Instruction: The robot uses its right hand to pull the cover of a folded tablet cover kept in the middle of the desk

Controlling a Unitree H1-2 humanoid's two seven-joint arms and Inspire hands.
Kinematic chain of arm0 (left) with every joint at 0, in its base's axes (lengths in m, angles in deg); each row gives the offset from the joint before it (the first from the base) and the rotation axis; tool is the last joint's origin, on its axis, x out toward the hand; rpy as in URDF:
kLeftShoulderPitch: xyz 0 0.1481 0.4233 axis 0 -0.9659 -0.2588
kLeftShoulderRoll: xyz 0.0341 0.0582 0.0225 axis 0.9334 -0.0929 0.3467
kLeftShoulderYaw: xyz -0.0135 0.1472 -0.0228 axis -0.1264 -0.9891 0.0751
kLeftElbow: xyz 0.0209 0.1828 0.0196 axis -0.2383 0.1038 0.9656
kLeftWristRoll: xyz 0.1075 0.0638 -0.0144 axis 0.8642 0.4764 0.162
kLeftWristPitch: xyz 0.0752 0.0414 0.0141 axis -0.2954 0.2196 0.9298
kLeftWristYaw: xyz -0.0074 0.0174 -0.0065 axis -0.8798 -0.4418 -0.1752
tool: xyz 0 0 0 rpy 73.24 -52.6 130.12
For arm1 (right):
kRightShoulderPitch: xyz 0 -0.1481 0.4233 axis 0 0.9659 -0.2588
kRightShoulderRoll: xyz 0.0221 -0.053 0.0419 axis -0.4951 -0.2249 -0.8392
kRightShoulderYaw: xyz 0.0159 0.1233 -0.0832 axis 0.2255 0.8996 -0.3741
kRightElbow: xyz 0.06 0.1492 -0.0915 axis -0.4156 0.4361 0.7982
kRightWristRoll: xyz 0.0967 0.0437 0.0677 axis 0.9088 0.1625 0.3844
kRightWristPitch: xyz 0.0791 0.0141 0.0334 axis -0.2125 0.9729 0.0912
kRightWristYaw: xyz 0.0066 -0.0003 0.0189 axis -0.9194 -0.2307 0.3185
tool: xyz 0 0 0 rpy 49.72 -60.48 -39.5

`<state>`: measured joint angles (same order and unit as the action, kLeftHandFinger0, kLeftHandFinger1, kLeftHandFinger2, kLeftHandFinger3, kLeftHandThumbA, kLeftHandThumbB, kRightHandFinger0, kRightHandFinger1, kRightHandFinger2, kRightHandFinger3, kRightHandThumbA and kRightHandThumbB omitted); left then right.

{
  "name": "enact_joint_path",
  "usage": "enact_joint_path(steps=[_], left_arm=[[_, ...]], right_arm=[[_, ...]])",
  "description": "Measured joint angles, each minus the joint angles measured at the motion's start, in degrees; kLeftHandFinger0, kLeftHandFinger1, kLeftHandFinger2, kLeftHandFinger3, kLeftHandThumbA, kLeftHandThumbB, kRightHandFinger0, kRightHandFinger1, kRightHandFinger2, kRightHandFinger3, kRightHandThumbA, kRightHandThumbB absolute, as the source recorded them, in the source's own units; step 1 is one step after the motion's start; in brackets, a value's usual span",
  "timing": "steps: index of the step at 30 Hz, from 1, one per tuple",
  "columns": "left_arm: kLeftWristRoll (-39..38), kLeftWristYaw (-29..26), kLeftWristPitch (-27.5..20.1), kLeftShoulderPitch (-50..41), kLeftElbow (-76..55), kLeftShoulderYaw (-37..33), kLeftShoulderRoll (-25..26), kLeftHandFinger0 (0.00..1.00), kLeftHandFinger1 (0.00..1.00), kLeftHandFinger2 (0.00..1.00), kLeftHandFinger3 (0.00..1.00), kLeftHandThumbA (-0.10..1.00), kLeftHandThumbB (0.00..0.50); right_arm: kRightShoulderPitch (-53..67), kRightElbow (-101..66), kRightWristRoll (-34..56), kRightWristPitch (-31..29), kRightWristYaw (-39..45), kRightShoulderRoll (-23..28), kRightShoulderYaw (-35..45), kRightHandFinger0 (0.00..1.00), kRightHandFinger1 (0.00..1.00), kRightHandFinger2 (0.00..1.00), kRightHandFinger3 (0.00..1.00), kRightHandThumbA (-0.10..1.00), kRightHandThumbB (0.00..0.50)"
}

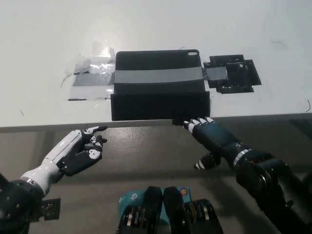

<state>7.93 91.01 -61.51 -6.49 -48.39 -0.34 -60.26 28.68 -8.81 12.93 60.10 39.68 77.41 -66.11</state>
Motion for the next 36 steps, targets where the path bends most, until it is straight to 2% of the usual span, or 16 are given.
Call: enact_joint_path(steps=[1, 2, 7, 12, 22, 24, 27, 36], left_arm=[[0.03, 0.01, 0.0, 0.0, 0.0, -0.01, 0.0, 0.78, 0.84, 0.98, 1.0, 1.0, 0.058], [0.04, 0.03, 0.0, 0.0, 0.01, -0.01, 0.01, 0.78, 0.85, 0.98, 1.0, 1.0, 0.06], [0.13, 0.18, 0.0, 0.0, 0.02, 0.0, 0.1, 0.77, 0.84, 0.96, 1.0, 1.0, 0.078], [0.26, 0.19, 0.0, 0.0, 0.01, 0.0, 0.1, 0.77, 0.84, 0.96, 1.0, 1.0, 0.063], [0.45, 0.62, 0.0, -0.04, -0.07, 0.07, 0.12, 0.79, 0.85, 0.97, 1.0, 1.0, 0.055], [0.48, 0.85, 0.01, -0.03, -0.13, 0.06, 0.12, 0.79, 0.85, 0.96, 1.0, 1.0, 0.045], [0.53, 1.1, 0.0, -0.03, -0.13, 0.08, 0.11, 0.77, 0.84, 0.96, 1.0, 1.0, 0.051], [0.66, 1.24, 0.01, -0.03, -0.12, 0.09, 0.11, 0.77, 0.84, 0.97, 1.0, 1.0, 0.062]], right_arm=[[-0.65, -1.35, 0.12, 0.03, 0.6, -0.03, 0.06, 1.0, 1.0, 0.96, 1.0, 1.0, 0.37], [-1.7, -2.42, 0.26, 0.02, 1.15, -0.19, 0.28, 1.0, 1.0, 1.0, 1.0, 1.0, 0.376], [-9.38, -6.29, 0.77, 0.12, 3.48, -2.15, 2.14, 1.0, 1.0, 1.0, 1.0, 1.0, 0.38], [-15.35, -5.38, 0.66, -0.17, 4.03, -3.99, 2.75, 1.0, 1.0, 0.99, 1.0, 1.0, 0.388], [-17.42, 6.62, -0.75, -0.11, 3.39, -3.96, 3.08, 1.0, 1.0, 1.0, 1.0, 1.0, 0.417], [-17.47, 9.92, -1.42, -0.07, 2.96, -3.95, 2.82, 1.0, 1.0, 1.0, 1.0, 1.0, 0.47], [-17.61, 14.37, -2.73, 0.01, 2.79, -4.15, 1.46, 1.0, 1.0, 1.0, 1.0, 1.0, 0.491], [-17.79, 20.83, -4.43, 0.02, 2.16, -5.95, 0.29, 1.0, 1.0, 1.0, 1.0, 1.0, 0.491]])
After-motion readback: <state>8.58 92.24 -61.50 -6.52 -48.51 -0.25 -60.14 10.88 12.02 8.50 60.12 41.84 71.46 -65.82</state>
